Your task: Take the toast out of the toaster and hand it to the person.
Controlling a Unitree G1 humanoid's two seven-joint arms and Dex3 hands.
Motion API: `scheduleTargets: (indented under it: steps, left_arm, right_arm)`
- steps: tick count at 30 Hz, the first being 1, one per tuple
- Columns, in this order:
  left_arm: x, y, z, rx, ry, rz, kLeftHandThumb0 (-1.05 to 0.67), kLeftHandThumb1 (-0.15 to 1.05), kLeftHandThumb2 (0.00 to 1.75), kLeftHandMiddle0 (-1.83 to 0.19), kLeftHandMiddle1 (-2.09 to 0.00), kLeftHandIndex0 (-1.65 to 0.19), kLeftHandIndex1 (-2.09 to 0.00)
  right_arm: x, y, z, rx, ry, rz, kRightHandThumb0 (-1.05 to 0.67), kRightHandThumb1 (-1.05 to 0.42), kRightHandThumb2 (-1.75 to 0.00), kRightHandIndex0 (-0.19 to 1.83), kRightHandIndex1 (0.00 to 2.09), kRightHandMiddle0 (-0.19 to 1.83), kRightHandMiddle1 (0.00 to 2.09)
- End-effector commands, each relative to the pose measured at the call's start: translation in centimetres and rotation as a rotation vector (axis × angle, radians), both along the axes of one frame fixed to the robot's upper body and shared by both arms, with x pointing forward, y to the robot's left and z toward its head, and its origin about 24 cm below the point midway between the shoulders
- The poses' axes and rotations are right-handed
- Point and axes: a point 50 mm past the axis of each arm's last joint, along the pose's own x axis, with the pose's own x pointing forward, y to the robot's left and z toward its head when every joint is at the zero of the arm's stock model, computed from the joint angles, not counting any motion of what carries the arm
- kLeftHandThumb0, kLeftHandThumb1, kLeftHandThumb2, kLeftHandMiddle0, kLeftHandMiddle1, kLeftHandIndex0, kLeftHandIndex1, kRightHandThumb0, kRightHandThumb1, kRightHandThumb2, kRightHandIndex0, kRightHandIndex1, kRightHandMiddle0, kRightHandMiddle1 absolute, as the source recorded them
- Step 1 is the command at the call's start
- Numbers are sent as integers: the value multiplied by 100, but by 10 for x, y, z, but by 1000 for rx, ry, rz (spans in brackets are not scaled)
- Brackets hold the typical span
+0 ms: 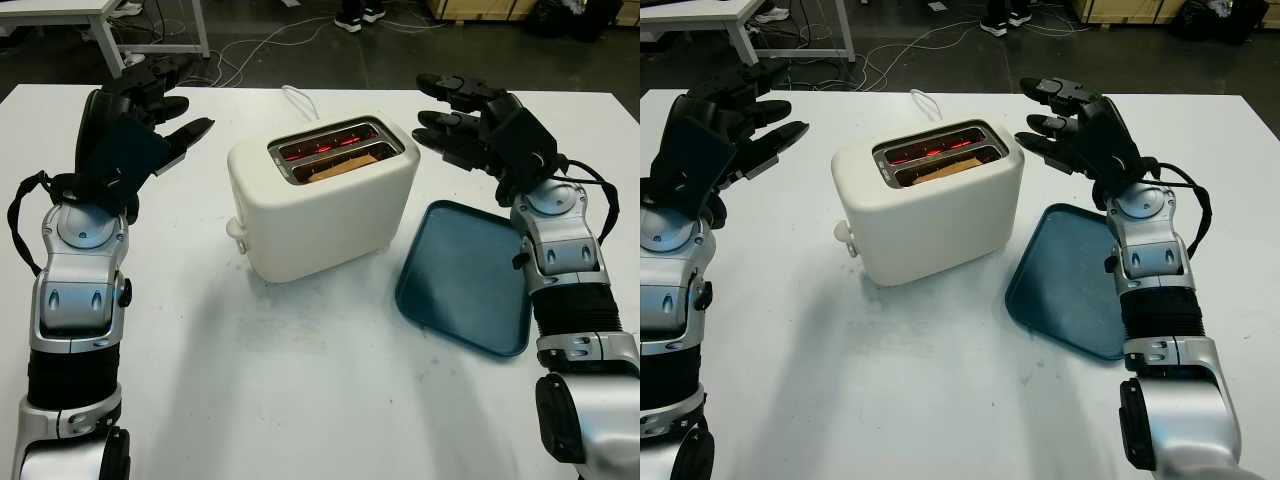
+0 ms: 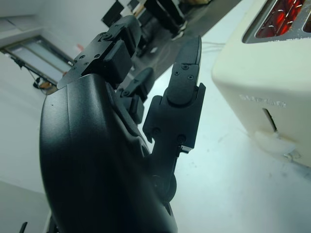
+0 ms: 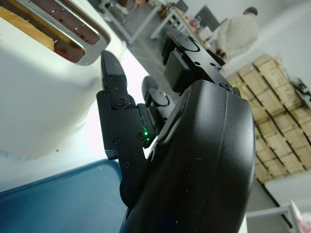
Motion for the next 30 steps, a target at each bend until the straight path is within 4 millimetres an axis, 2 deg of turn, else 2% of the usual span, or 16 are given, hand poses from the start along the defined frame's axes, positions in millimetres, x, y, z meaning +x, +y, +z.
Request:
scheduleTargets:
  steps: [1,23,30]
  left_arm:
    - [0,1,2,-1,-12,7,-31,92,10,-35,-55,-56,-1]
    - [1,1,1,8,-11,-1,-33,92,9,-32,-61,-57,-1]
    - [3,3,1,22,-22,-11,-35,92,8,-31,-63,-57,-1]
  right_arm:
    - [-1,0,-4,9,16,-13,-21,-92,-9,61,0,55,0]
    - [2,0,2,23,13,-4,-15,-92,-11,60,0,55,0]
    - [3,1,5,21,17,0,-18,-92,-11,60,1,55,0]
